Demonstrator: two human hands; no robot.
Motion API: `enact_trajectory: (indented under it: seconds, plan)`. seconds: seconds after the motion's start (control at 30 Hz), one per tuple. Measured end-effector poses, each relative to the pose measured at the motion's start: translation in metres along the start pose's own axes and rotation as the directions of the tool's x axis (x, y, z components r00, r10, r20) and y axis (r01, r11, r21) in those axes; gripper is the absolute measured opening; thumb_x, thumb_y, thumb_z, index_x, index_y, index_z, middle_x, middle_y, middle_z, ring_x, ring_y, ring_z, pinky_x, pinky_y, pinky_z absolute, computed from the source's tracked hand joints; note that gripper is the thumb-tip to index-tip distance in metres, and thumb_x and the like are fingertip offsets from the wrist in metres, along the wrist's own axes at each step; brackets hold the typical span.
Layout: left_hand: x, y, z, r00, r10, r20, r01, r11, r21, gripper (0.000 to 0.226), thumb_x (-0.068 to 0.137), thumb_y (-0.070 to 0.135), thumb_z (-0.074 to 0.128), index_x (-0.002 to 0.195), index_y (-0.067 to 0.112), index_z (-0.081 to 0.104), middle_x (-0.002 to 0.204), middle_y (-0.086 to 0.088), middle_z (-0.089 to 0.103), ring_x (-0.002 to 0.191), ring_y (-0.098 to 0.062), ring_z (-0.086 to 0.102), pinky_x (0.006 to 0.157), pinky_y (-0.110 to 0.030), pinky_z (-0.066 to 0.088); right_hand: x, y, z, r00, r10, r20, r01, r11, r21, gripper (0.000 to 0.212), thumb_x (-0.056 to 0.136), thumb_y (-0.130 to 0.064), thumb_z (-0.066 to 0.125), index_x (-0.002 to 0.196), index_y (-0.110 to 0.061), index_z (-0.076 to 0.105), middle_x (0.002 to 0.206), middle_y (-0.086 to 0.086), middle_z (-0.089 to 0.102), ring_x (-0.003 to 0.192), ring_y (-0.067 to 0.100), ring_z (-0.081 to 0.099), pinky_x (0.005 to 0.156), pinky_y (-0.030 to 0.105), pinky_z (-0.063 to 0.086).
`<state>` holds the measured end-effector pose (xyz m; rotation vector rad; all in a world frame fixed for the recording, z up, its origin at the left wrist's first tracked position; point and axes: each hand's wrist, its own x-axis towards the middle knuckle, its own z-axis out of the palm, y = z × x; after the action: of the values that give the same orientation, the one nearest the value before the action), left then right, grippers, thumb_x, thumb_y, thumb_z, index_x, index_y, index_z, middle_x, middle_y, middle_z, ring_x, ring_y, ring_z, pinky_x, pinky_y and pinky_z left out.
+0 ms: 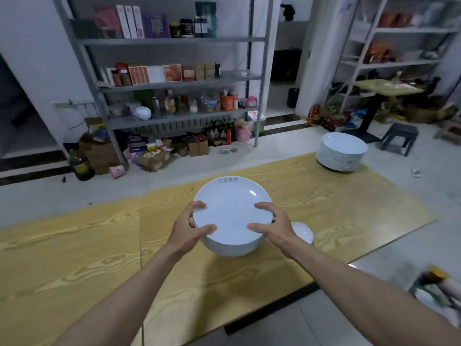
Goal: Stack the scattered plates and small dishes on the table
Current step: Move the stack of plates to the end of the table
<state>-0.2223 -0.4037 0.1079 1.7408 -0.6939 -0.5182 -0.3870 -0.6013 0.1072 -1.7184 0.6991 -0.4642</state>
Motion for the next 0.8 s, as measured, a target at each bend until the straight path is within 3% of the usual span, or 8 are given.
enact_trajectory:
  seconds: [0.23,0.37,0.57,0.63,0.8]
  plan:
    - [0.094,0.022,0.110,0.995,0.041,0.087,-0.046,0.998,0.052,0.048,0.074,0.025,0.084,0.113,0.034,0.057,0.125,0.007,0.051,0.091,-0.012,0.058,0.064,-0.027,0.050,0.056,0.031,-0.104,0.991,0.047,-0.125,-0.044,0.999,0.031,0.056,0.069,-0.015,0.088,0.117,-0.028,0.064,0.115,-0.015,0.055,0.114,0.019,0.055,0.092,0.038,0.054]
    - [0.156,0.031,0.167,0.992,0.061,0.111,-0.066,0.997,0.040,0.046,0.077,0.019,0.083,0.108,0.039,0.057,0.125,0.003,0.053,0.087,-0.014,0.060,0.062,-0.024,0.050,0.107,0.047,-0.161,0.985,0.058,-0.160,-0.054,0.998,0.028,0.059,0.064,-0.019,0.090,0.117,-0.028,0.065,0.120,-0.009,0.058,0.111,0.019,0.058,0.089,0.039,0.056]
    - [0.221,0.060,0.240,0.991,0.027,0.131,-0.032,0.999,0.035,0.047,0.074,0.018,0.084,0.105,0.042,0.057,0.121,0.011,0.056,0.084,-0.017,0.062,0.063,-0.029,0.053,0.169,0.055,-0.238,0.984,0.081,-0.160,-0.072,0.996,0.060,0.058,0.067,-0.010,0.088,0.119,-0.023,0.065,0.118,-0.008,0.060,0.108,0.014,0.059,0.084,0.027,0.054]
    - [0.240,0.070,0.264,0.992,0.003,0.124,-0.005,1.000,0.013,0.048,0.074,0.015,0.084,0.105,0.040,0.057,0.118,0.013,0.056,0.084,-0.018,0.061,0.068,-0.035,0.054,0.189,0.059,-0.261,0.985,0.090,-0.151,-0.081,0.995,0.063,0.059,0.067,-0.011,0.088,0.120,-0.024,0.065,0.117,-0.011,0.059,0.109,0.014,0.058,0.087,0.029,0.054]
    - [0.284,0.082,0.322,0.996,-0.059,0.071,0.060,0.998,-0.010,0.049,0.072,0.013,0.085,0.105,0.036,0.058,0.117,0.014,0.055,0.086,-0.019,0.060,0.067,-0.030,0.054,0.254,0.080,-0.318,0.990,0.091,-0.104,-0.085,0.995,0.053,0.059,0.065,-0.010,0.089,0.118,-0.025,0.065,0.118,-0.011,0.060,0.112,0.016,0.058,0.094,0.037,0.053]
